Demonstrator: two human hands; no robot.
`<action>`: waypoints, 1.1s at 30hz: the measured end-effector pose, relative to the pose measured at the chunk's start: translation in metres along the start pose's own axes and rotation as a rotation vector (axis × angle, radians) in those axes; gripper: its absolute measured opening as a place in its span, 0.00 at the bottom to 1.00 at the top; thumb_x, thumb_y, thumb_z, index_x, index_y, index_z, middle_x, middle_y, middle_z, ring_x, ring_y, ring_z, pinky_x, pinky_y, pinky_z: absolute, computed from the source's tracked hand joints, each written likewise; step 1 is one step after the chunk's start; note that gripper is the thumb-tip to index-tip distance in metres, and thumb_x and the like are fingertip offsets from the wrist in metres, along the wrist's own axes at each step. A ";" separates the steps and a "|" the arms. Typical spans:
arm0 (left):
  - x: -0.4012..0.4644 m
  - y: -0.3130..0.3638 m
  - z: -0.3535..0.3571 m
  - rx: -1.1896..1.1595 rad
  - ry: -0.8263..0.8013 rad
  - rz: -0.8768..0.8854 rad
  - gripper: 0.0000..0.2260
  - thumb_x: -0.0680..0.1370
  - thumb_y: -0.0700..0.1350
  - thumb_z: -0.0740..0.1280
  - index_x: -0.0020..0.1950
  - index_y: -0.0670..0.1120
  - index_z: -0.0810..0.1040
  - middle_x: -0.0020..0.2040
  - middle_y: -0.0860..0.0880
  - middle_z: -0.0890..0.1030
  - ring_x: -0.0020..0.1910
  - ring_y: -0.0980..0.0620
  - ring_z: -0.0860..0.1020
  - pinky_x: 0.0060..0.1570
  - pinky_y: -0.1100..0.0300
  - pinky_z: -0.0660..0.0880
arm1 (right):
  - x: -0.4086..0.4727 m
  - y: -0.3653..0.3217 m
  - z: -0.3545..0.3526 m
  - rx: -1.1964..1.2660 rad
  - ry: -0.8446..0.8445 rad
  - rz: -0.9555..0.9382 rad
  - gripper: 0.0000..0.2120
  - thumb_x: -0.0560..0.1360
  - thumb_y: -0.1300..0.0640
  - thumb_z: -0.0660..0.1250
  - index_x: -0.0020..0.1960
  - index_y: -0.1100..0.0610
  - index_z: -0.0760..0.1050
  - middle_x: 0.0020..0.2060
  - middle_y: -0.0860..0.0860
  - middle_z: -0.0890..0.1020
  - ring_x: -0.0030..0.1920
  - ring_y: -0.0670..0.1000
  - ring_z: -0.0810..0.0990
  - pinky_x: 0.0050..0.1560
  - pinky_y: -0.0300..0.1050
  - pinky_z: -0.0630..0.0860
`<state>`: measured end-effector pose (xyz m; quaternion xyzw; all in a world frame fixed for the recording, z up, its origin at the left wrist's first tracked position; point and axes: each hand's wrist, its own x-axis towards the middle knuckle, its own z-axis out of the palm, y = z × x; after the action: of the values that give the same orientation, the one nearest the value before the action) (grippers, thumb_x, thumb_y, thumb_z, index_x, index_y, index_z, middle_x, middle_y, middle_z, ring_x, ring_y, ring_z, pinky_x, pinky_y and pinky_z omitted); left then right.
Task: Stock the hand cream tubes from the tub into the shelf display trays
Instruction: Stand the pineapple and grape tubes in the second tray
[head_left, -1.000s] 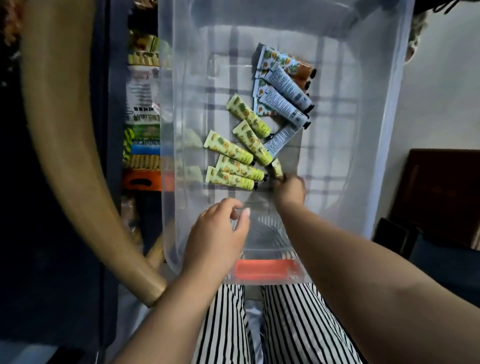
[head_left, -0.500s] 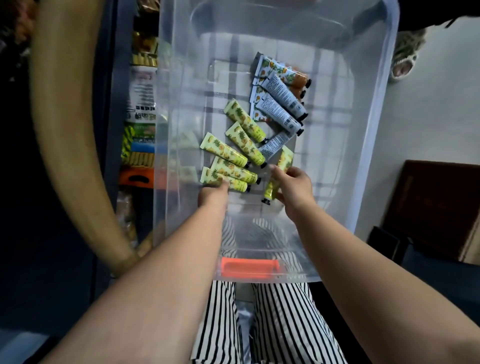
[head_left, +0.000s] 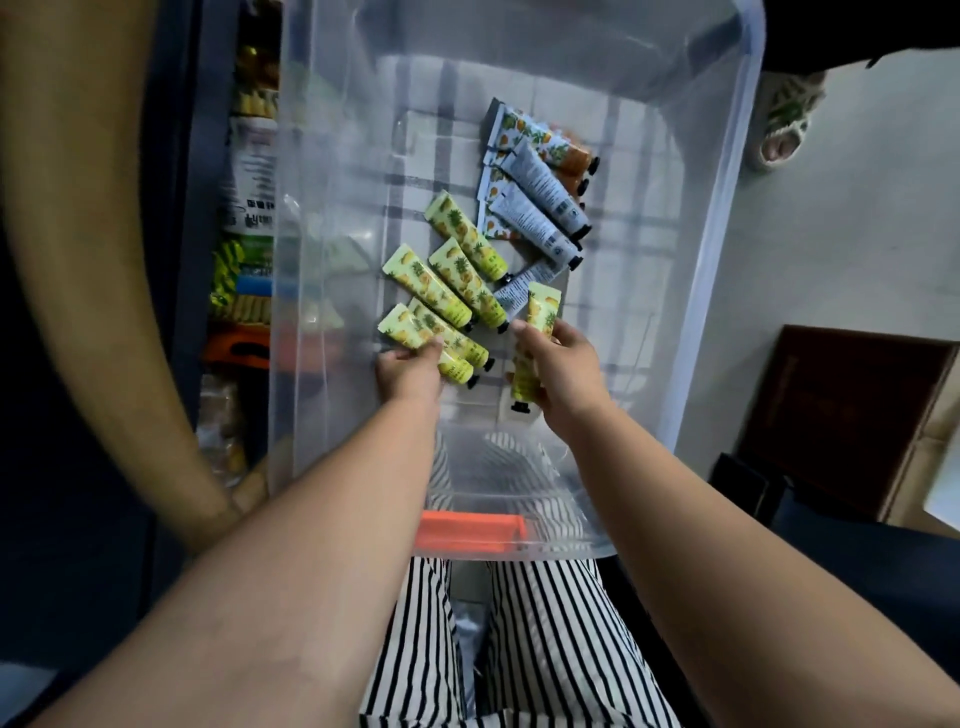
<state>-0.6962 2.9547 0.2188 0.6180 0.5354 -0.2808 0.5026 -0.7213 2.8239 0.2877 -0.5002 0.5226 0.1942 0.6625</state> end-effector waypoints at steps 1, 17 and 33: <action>-0.009 0.004 -0.002 -0.012 -0.037 0.024 0.12 0.70 0.44 0.74 0.41 0.46 0.71 0.50 0.40 0.81 0.48 0.41 0.80 0.40 0.54 0.78 | -0.003 -0.004 0.000 -0.005 0.006 -0.002 0.06 0.74 0.54 0.68 0.42 0.53 0.71 0.35 0.52 0.74 0.32 0.50 0.74 0.36 0.45 0.72; -0.247 0.142 -0.106 -0.108 -0.326 0.695 0.14 0.68 0.58 0.70 0.47 0.53 0.78 0.50 0.48 0.82 0.54 0.45 0.79 0.60 0.43 0.72 | -0.176 -0.155 0.018 -0.183 -0.377 -0.441 0.08 0.75 0.54 0.66 0.37 0.53 0.76 0.32 0.50 0.73 0.36 0.52 0.70 0.36 0.42 0.67; -0.438 0.123 -0.344 -0.468 0.068 1.186 0.10 0.73 0.40 0.65 0.51 0.53 0.73 0.40 0.55 0.84 0.40 0.57 0.83 0.34 0.62 0.79 | -0.434 -0.203 0.146 -0.586 -1.269 -0.887 0.07 0.76 0.62 0.63 0.48 0.50 0.71 0.37 0.53 0.78 0.34 0.47 0.78 0.36 0.43 0.80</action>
<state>-0.7637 3.1148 0.7618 0.6919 0.1651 0.1895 0.6769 -0.6539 2.9797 0.7592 -0.6077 -0.2683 0.2884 0.6896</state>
